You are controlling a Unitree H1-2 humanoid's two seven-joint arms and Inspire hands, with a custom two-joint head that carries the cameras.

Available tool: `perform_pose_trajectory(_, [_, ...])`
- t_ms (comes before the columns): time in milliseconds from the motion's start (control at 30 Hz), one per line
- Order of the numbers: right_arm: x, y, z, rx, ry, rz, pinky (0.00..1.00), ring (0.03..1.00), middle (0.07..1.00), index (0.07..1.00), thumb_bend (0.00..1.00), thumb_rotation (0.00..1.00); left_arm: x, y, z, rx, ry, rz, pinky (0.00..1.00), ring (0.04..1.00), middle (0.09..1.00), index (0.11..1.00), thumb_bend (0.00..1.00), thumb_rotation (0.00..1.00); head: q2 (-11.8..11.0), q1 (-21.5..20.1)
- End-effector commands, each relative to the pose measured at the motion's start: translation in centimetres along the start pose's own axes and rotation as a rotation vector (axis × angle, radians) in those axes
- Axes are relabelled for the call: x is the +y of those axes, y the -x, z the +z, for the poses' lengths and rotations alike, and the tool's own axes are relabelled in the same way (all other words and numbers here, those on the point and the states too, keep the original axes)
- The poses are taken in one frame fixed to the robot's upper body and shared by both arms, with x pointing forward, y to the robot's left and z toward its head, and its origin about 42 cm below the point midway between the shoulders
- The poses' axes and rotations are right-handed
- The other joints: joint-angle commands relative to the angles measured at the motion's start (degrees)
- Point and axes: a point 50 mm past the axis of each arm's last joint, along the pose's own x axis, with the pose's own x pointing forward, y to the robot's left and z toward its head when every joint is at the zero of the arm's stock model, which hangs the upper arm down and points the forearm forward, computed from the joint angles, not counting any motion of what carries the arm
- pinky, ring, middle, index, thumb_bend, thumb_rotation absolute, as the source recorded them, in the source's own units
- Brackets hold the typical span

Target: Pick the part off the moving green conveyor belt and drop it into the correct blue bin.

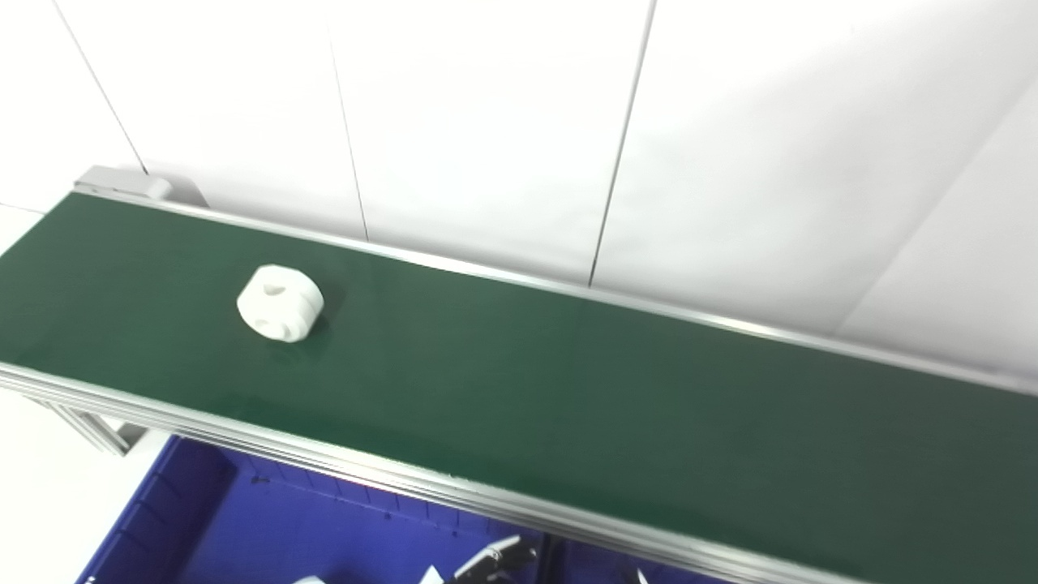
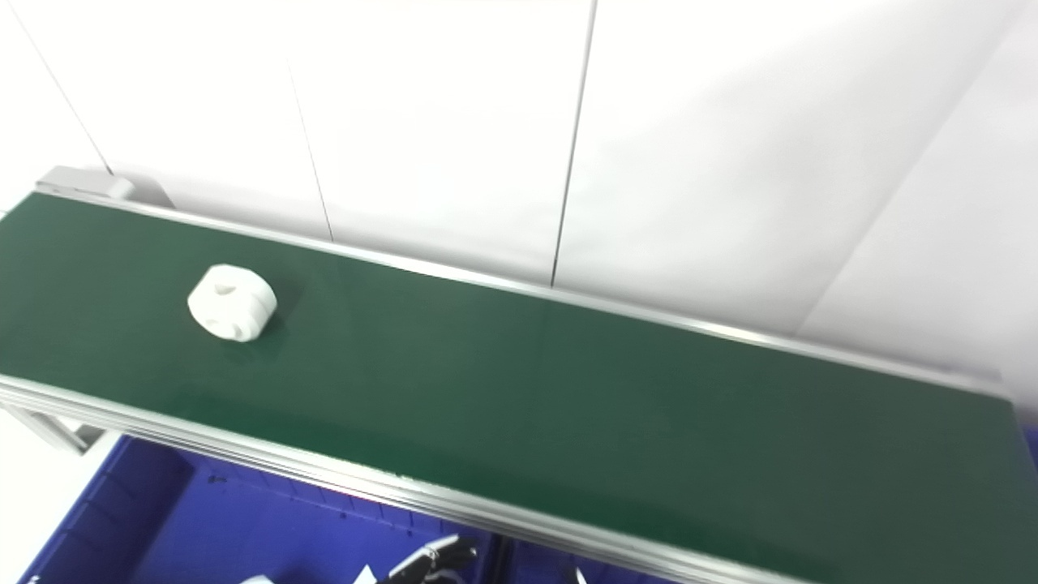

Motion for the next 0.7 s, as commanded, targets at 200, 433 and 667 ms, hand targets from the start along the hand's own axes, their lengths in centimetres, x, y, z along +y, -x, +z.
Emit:
perform_pose_trajectory(200, [0.34,-0.42,1.00,-0.050,-0.041,-0.019,0.92,0.927,0.983,0.973,0.82,1.00,-0.61,-0.42,0.61,-0.056,0.014,0.013,0.70,0.809,0.814,0.815,0.64,0.82,0.07,0.89])
perform_pose_trajectory(433, [0.08,-0.19,1.50,-0.067,-0.044,-0.022,0.93,0.923,0.978,0.975,0.82,1.00,-0.79,-0.34,1.03,-0.056,0.020,0.016,0.70,0.810,0.811,0.813,0.66,0.80,1.11,2.16])
perform_pose_trajectory(667, [-0.14,-0.06,1.68,-0.071,-0.047,-0.019,0.96,0.938,0.991,0.987,0.83,1.00,-1.01,-0.38,1.24,-0.057,0.015,0.012,0.71,0.817,0.817,0.820,0.66,0.80,1.41,2.90])
